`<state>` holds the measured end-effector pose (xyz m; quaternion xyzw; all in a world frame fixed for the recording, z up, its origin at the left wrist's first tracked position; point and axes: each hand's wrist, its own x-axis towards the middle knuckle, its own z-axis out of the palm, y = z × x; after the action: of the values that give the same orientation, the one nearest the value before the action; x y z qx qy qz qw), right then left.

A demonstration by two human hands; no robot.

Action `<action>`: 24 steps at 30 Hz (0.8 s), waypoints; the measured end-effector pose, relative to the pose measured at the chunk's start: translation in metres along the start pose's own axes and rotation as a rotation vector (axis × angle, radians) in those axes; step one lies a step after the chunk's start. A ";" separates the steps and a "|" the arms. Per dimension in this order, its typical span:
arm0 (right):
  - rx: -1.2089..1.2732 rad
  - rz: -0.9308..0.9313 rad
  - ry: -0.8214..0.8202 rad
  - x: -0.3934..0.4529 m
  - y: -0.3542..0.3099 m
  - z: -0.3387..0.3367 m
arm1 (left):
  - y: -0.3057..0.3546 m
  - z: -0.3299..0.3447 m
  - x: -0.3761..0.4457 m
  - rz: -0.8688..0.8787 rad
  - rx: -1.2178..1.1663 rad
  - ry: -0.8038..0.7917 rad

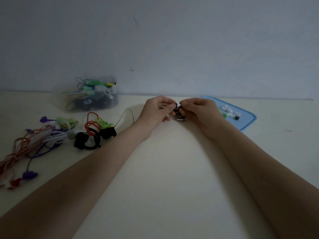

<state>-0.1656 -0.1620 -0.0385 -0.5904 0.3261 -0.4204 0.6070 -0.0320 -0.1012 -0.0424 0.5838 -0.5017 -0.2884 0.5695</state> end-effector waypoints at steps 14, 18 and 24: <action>0.161 0.055 -0.106 0.001 -0.003 -0.004 | 0.000 0.001 -0.001 0.018 -0.009 0.050; 0.154 0.048 -0.117 0.000 -0.003 -0.004 | 0.003 0.001 -0.005 0.006 -0.013 0.025; 0.155 0.044 -0.123 -0.001 -0.002 -0.005 | 0.006 0.000 -0.008 0.025 -0.038 -0.012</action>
<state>-0.1707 -0.1633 -0.0369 -0.5588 0.2676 -0.3938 0.6789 -0.0361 -0.0926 -0.0387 0.5649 -0.5066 -0.2944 0.5810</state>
